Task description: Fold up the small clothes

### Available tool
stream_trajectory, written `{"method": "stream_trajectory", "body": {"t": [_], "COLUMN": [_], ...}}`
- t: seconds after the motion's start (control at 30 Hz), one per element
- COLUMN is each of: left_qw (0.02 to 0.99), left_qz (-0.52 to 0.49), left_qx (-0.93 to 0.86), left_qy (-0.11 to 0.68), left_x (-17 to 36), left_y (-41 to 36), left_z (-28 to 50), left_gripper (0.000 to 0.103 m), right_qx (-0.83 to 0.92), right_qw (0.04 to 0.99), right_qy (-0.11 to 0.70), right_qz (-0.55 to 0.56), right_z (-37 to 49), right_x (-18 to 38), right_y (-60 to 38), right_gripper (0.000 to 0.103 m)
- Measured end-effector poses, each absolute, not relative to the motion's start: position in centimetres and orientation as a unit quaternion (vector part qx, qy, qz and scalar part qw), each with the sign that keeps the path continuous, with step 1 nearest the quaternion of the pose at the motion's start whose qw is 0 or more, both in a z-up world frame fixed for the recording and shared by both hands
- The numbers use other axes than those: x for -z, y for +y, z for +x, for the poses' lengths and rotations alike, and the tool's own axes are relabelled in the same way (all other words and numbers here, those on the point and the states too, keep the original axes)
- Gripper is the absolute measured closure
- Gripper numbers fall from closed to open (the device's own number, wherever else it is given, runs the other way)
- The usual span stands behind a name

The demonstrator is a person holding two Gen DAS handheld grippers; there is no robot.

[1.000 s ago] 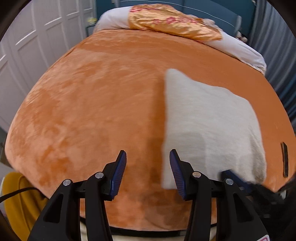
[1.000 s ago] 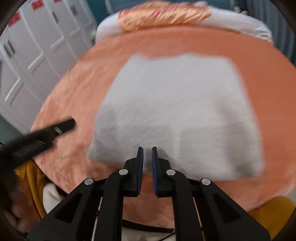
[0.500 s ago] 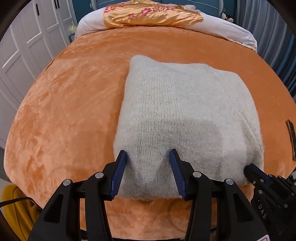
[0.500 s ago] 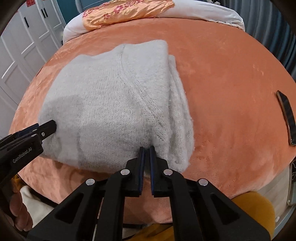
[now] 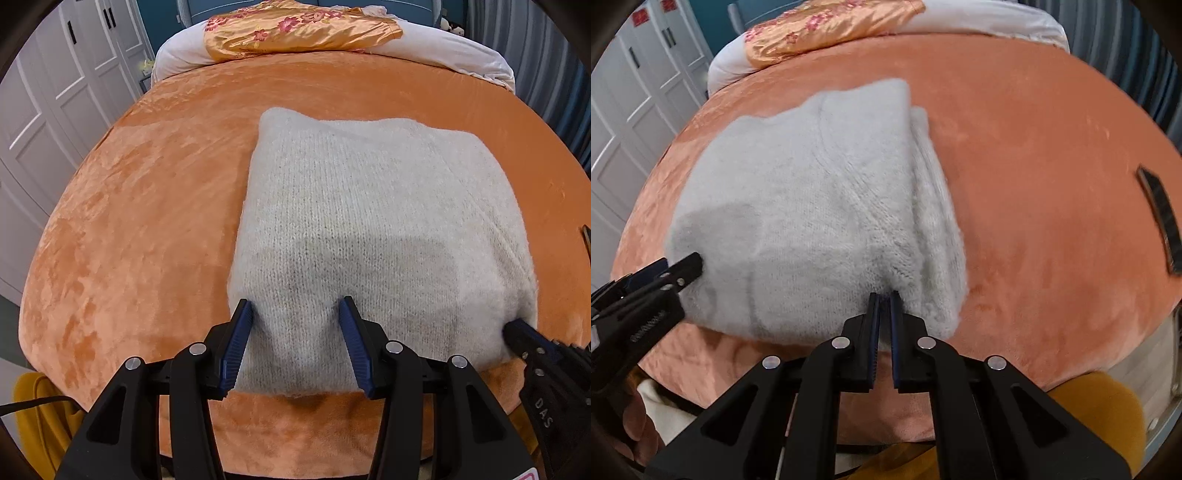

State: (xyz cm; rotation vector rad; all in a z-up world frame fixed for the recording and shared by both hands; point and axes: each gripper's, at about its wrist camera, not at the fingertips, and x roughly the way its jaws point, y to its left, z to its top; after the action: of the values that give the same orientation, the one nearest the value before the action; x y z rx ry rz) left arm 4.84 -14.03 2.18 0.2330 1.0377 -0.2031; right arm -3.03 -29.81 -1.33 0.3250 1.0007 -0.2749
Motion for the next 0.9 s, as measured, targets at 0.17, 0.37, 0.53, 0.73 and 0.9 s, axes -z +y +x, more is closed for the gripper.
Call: {"method": "stream_trajectory", "body": {"t": [0.17, 0.37, 0.53, 0.73, 0.9], "left_qw": [0.854, 0.851, 0.85, 0.844, 0.832], "left_qz": [0.104, 0.094, 0.086, 0.085, 0.091], "left_qx": [0.098, 0.101, 0.095, 0.09, 0.086], "left_qy": [0.5, 0.507, 0.511, 0.522, 0.54], "left_x": [-2.4, -3.1, -3.5, -2.4, 0.0], "left_y": [-13.7, -13.1, -12.2, -11.4, -11.3], "left_z": [5.0, 4.7, 4.6, 4.7, 4.8], "left_gripper": [0.055, 0.055, 0.055, 0.051, 0.048], "right_qx": [0.129, 0.141, 0.143, 0.123, 0.131], "right_qw": [0.869, 0.879, 0.876, 0.867, 0.849], "right_qy": [0.445, 0.419, 0.419, 0.435, 0.475], "right_qz": [0.174, 0.18, 0.191, 0.209, 0.19], "right_z": [-4.4, -5.2, -4.8, -4.2, -2.5], "right_x": [-0.7, -2.8, -2.8, -1.1, 1.8], "right_y": [-30.3, -31.9, -33.1, -33.0, -32.6], "right_gripper": [0.099, 0.094, 0.093, 0.086, 0.087]}}
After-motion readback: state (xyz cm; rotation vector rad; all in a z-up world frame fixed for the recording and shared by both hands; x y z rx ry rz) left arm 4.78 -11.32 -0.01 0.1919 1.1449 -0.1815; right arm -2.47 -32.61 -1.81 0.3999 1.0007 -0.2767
